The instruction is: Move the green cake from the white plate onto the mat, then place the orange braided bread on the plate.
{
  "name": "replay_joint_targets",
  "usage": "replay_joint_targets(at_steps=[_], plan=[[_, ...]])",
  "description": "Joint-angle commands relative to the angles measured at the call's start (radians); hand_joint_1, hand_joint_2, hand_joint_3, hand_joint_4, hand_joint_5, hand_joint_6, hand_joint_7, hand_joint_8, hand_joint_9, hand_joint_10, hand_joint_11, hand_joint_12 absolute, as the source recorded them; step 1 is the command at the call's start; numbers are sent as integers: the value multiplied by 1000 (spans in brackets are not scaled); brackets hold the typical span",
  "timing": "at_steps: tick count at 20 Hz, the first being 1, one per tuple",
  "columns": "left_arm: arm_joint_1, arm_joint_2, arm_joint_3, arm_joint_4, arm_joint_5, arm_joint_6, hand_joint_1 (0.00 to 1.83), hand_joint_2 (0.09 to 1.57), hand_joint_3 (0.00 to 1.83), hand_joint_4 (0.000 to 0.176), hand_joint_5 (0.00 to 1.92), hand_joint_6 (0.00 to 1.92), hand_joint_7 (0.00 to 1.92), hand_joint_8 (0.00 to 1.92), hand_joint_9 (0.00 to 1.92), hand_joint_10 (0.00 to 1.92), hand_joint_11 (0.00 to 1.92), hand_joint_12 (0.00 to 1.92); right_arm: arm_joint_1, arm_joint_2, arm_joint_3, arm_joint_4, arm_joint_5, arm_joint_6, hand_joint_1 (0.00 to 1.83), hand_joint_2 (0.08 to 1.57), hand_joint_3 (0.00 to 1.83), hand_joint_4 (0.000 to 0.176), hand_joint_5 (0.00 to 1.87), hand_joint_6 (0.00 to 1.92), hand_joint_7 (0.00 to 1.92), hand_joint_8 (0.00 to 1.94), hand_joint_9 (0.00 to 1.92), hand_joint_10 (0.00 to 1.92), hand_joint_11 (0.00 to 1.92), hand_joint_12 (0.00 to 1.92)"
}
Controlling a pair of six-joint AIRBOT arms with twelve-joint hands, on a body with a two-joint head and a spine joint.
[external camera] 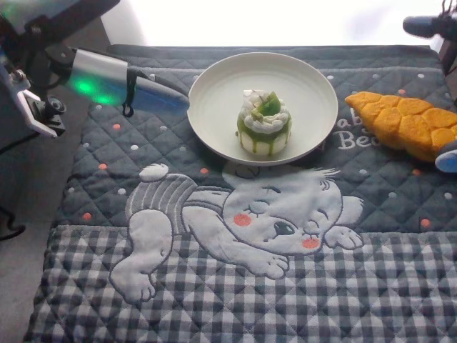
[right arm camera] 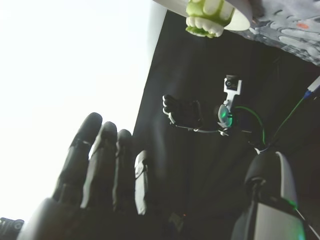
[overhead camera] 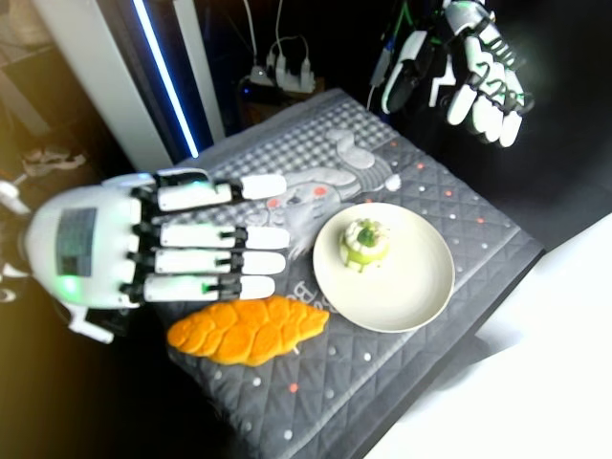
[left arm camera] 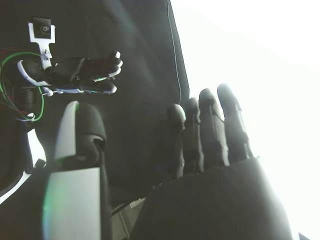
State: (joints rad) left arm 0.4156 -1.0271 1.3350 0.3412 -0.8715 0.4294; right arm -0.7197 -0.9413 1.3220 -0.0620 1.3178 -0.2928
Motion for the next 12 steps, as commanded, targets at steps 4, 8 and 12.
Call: replay_joint_targets(at_steps=[4,8,12], plan=[[-32,-2,5,-31,-77,9,874,820,2,89,518,0,501,2,413,0,1,890,11,3,1,38,120,2,685,674,0,42,304,0,369,4,353,7,232,370],[-62,-11,26,-2,-11,9,778,835,0,23,486,0,506,0,438,4,87,767,11,-7,1,30,120,2,760,682,0,4,285,0,307,0,300,0,269,167],[-136,-31,58,133,123,-65,776,778,0,0,475,0,532,8,494,15,145,744,11,-14,-3,27,121,2,837,660,0,0,324,1,329,0,311,1,303,92]])
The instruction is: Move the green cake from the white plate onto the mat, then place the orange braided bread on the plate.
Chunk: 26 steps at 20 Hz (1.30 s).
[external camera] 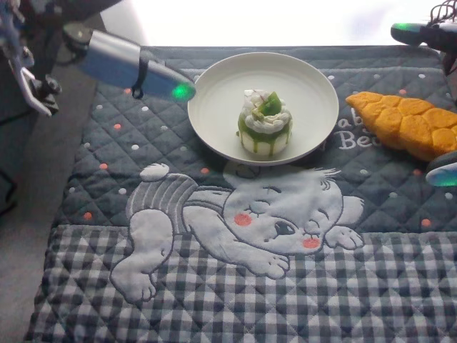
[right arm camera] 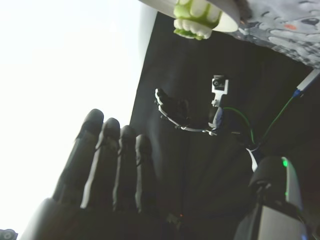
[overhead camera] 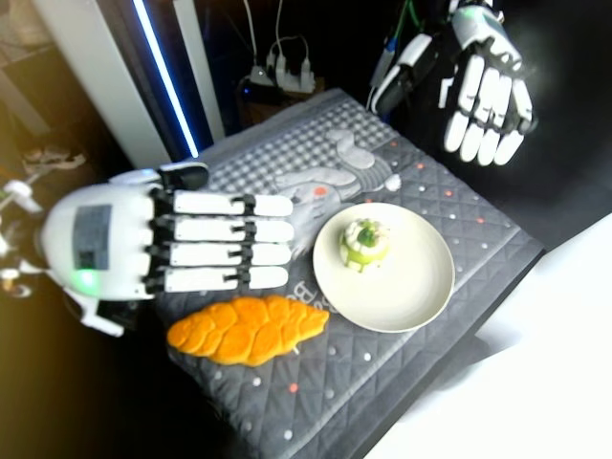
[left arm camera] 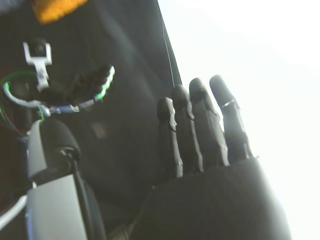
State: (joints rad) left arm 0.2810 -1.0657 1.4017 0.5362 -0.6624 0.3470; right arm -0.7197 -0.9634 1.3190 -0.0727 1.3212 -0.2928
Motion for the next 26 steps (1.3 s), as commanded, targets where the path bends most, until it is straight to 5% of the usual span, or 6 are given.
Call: replay_joint_targets(at_steps=[1,3,7,9,17,26], plan=[[-20,-2,6,-15,-60,-29,770,779,0,0,463,0,520,2,482,8,128,742,11,4,0,38,117,2,828,659,0,6,321,0,326,0,303,0,303,91],[-46,-30,42,46,-18,-88,786,789,0,0,448,2,493,3,446,0,21,830,11,-1,0,38,117,1,769,685,3,42,303,0,320,2,315,10,300,87],[-111,-76,73,220,82,-166,759,793,0,0,452,2,479,0,443,6,52,805,11,-5,1,38,117,-1,700,721,15,42,263,0,311,0,318,7,289,77],[-138,-104,86,358,143,-238,753,788,0,0,426,0,473,0,444,0,117,681,11,-7,0,38,117,-2,651,702,4,86,263,3,328,6,323,8,295,77],[-147,-257,223,732,175,-590,779,738,1,12,504,1,596,0,534,0,141,648,11,-9,2,38,117,-7,665,734,3,102,296,8,324,5,322,5,274,63],[-144,-367,273,999,233,-700,569,703,0,175,464,0,555,0,520,2,0,1127,11,-13,1,38,117,-7,648,740,3,98,312,5,343,5,342,6,291,61]])
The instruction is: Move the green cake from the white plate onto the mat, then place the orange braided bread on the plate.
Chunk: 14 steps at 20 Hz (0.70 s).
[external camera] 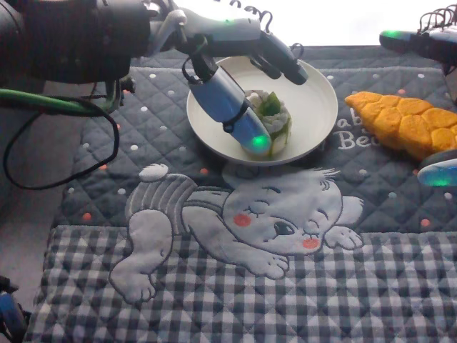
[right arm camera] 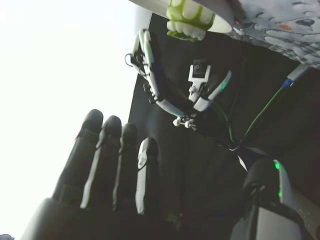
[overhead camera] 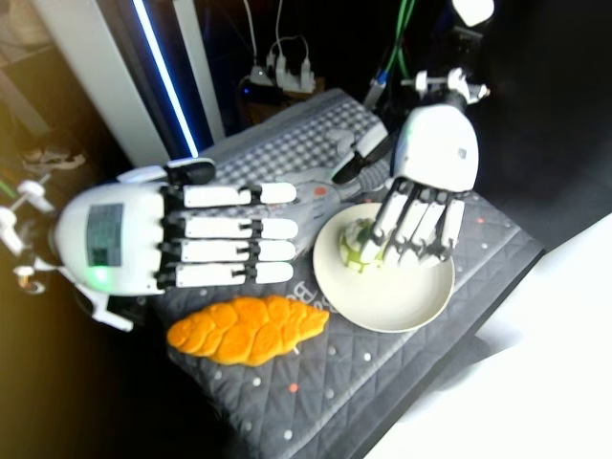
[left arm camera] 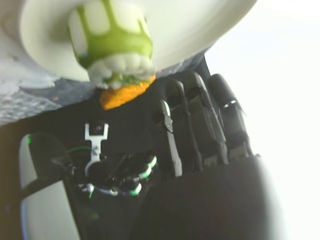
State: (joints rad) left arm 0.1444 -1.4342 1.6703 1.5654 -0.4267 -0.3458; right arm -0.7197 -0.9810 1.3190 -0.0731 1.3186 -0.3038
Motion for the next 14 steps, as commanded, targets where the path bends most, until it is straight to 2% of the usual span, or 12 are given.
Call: replay_joint_targets(at_steps=[1,2,3,4,7,8,9,10,11,12,14], plan=[[-6,-3,4,-19,4,-8,569,703,0,175,464,0,555,0,520,2,0,1127,11,4,1,38,120,4,648,740,3,98,312,5,343,5,342,6,291,61],[-4,-8,5,-7,11,-8,551,700,0,175,453,0,551,0,524,3,0,1158,11,4,1,38,120,4,644,737,1,95,311,4,347,6,342,6,291,60],[-1,-13,7,4,19,-7,549,676,0,176,456,2,549,0,523,2,0,1188,11,3,1,38,120,4,625,756,9,85,307,2,351,7,341,5,300,62],[2,-16,10,9,23,-7,547,671,0,176,434,5,519,2,486,0,0,1116,11,2,1,38,120,4,622,746,2,100,308,2,346,3,318,1,289,55],[16,-29,27,12,36,-7,610,669,0,176,442,6,535,7,496,5,0,1089,11,2,1,38,120,4,596,742,0,101,296,0,343,1,314,0,315,63],[20,-32,32,11,44,-7,619,665,0,176,453,10,541,8,493,3,0,1085,11,2,1,38,120,4,618,724,0,107,300,2,348,3,322,3,316,62],[25,-36,37,12,51,-7,653,663,0,176,464,14,547,10,489,1,0,1082,11,2,1,38,120,4,634,722,0,102,303,3,364,8,341,10,321,62],[30,-40,44,11,58,-7,672,665,0,167,469,15,550,10,485,0,0,1079,11,1,1,38,120,4,623,741,1,99,295,0,365,7,343,10,321,60],[34,-42,48,8,60,-7,673,664,0,167,466,10,548,6,478,1,0,1037,11,1,1,38,120,4,625,736,0,103,297,1,366,7,347,10,318,57],[39,-46,54,2,62,-7,708,676,2,174,473,5,589,10,510,10,0,1024,11,1,1,38,120,4,616,740,1,100,299,2,372,7,353,10,333,60],[45,-52,59,1,63,-8,750,700,8,176,482,6,592,6,518,10,0,989,11,1,1,39,120,4,644,721,0,100,307,4,384,10,349,6,322,53]])
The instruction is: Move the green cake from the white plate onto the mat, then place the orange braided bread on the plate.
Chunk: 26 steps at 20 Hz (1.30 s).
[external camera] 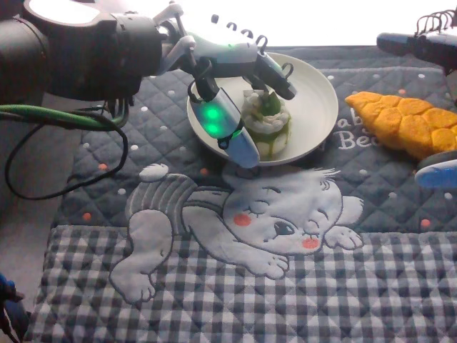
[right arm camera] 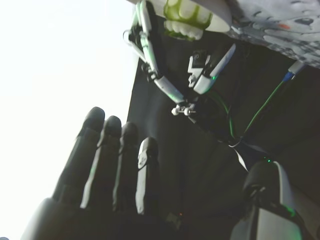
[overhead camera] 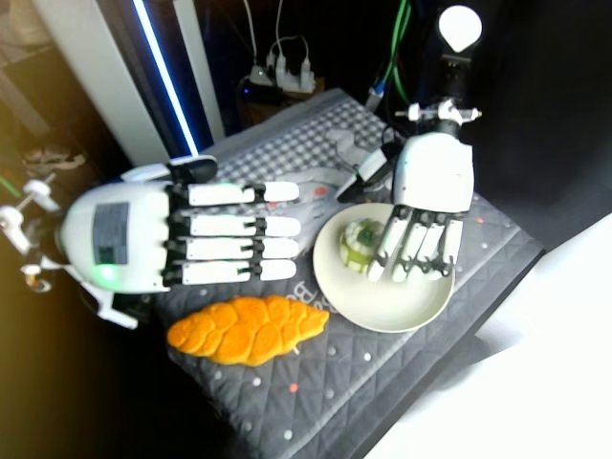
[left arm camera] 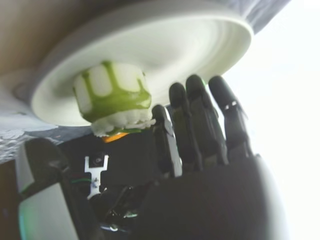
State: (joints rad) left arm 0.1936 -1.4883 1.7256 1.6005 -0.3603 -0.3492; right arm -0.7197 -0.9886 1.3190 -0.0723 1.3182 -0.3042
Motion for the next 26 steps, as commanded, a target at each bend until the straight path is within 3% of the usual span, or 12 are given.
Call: replay_joint_targets(at_steps=[1,3,5,7,8,9,11,12,13,15,24,26], plan=[[0,0,4,-36,-1,-4,750,700,8,176,482,6,592,6,518,10,0,989,11,9,1,38,120,5,644,721,0,100,307,4,384,10,349,6,322,53],[11,-12,17,-48,-4,-4,786,761,12,149,521,9,610,6,551,12,0,1076,11,9,1,38,120,5,647,734,0,92,328,11,397,12,340,1,320,50],[16,-17,24,-60,-12,-4,823,802,5,155,578,10,664,7,602,13,30,1093,11,9,1,38,120,5,641,739,2,83,338,12,400,10,330,0,312,45],[17,-19,24,-60,-13,-4,860,843,3,134,638,12,724,10,672,23,105,1087,11,9,1,38,120,5,647,742,3,99,341,11,398,7,325,0,289,35],[17,-19,26,-71,-17,-4,1000,929,0,80,820,15,923,20,886,61,330,1125,11,9,1,38,120,5,661,755,7,89,345,8,399,5,338,4,297,37],[17,-20,30,-80,-21,-4,1189,1036,2,29,989,659,1105,614,1008,92,396,1213,11,9,1,38,120,5,647,760,8,100,345,7,404,6,332,2,300,37],[18,-22,40,-103,-27,-4,1222,1070,2,24,1010,816,1097,815,1082,121,448,1241,11,9,1,38,120,5,632,762,8,108,346,6,403,4,326,0,305,39],[18,-23,46,-120,-31,-4,1216,1092,2,47,1009,882,1034,929,1087,132,442,1271,11,9,1,38,120,5,614,764,8,109,345,5,400,3,319,0,307,39],[18,-22,53,-142,-37,-3,1202,1131,1,31,1007,956,894,1100,1016,131,363,1303,11,8,1,38,120,5,590,760,5,118,332,0,394,0,321,2,317,43],[18,-20,67,-192,-52,-3,1223,1103,0,0,1092,848,935,1005,1012,127,372,1244,11,7,1,38,120,5,589,754,1,111,314,0,399,2,341,9,331,47],[22,196,-94,-569,-246,163,1220,1114,0,0,1082,836,892,1102,956,231,483,1344,11,4,0,38,120,5,622,739,0,95,321,5,441,6,381,12,371,56],[22,243,-146,-573,-274,179,1256,1048,0,0,1279,462,1013,948,1049,369,597,1331,11,4,0,38,120,5,626,762,5,92,323,3,437,2,373,4,351,46]])
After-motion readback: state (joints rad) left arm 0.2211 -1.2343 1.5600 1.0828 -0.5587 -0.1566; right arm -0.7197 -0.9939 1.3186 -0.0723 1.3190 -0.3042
